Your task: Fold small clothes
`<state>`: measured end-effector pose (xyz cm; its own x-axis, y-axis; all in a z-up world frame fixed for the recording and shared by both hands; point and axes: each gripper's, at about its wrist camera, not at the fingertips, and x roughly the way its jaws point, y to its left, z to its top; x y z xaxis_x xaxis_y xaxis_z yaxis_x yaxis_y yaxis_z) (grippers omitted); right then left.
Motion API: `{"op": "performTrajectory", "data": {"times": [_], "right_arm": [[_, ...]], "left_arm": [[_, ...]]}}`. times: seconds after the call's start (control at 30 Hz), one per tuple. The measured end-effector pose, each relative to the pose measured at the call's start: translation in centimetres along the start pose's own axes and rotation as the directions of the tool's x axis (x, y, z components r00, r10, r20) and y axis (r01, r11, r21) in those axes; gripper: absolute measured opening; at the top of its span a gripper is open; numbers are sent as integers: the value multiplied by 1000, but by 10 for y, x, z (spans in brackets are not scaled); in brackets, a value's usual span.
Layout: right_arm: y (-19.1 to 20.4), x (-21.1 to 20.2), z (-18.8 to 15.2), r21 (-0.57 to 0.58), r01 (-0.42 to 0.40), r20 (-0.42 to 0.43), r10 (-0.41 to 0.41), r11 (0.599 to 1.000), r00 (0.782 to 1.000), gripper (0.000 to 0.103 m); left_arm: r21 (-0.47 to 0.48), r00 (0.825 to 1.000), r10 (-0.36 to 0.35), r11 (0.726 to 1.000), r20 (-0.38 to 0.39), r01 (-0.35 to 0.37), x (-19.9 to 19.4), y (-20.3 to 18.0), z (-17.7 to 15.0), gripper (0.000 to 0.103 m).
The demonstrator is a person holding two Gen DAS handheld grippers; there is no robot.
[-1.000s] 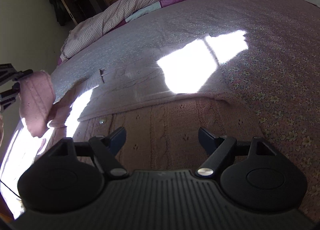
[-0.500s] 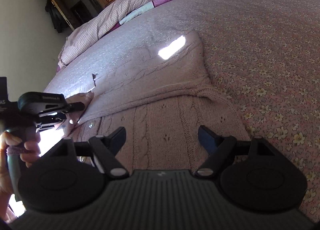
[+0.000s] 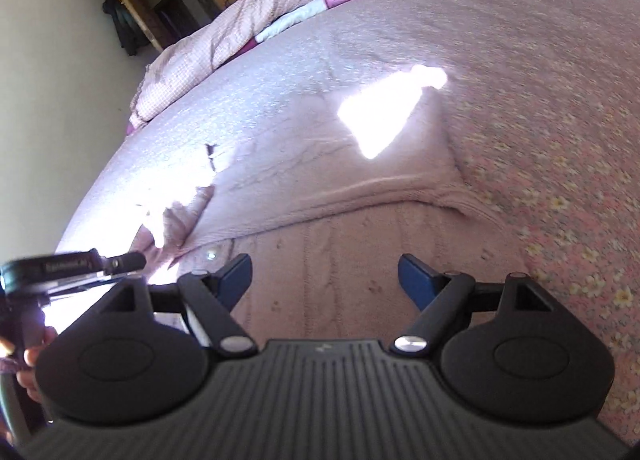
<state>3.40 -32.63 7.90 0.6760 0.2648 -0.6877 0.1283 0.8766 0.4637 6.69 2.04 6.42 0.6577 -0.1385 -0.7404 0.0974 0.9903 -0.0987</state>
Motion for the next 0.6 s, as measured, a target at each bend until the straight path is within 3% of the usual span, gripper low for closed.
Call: {"op": "performTrajectory", "data": {"times": [0.23, 0.47, 0.6], "right_arm": [[43, 26, 28, -33, -125, -89, 122, 992, 989, 82], [90, 73, 47, -80, -159, -148, 146, 984, 978, 82], [109, 101, 53, -60, -203, -211, 186, 977, 960, 81]], "left_arm": [[-69, 994, 104, 992, -10, -105, -9, 50, -8, 51], [-98, 989, 145, 984, -25, -147, -6, 79, -15, 51], [-128, 991, 130, 983, -38, -134, -3, 89, -18, 51]]}}
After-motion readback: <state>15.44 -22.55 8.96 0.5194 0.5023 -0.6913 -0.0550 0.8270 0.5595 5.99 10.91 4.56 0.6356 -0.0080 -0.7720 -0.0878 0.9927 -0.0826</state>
